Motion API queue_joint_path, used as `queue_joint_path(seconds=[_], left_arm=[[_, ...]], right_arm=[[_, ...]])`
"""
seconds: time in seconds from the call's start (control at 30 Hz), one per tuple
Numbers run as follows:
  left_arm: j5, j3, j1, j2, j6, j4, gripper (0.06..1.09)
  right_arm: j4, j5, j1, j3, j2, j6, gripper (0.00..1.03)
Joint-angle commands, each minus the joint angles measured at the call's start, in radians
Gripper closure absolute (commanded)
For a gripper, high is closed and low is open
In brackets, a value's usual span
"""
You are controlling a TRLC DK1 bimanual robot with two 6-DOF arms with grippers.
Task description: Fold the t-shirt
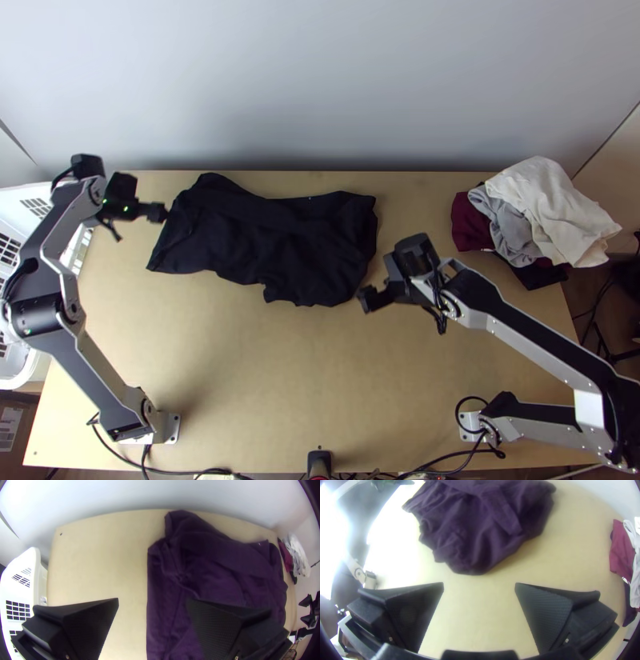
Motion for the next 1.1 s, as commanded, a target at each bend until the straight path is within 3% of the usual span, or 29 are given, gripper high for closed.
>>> queue_joint_path(seconds=[0.0, 0.4, 0.87, 1.07], left_arm=[[0.035, -0.192, 0.048, -0.144, 0.184, -0.085, 0.1], [0.035, -0.377, 0.095, -0.299, 0.391, -0.194, 0.1], [0.035, -0.448, 0.068, -0.232, 0.37, -0.101, 0.1], [0.038, -0.456, 0.042, -0.221, 0.318, -0.062, 0.1]], right_arm=[[-0.077, -0.082, 0.07, -0.033, -0.053, 0.021, 0.04], [-0.086, -0.143, 0.119, -0.042, -0.051, 0.021, 0.08], [-0.071, -0.18, 0.127, -0.047, -0.036, 0.056, 0.08], [0.041, -0.183, 0.127, -0.042, 0.024, 0.11, 0.08]])
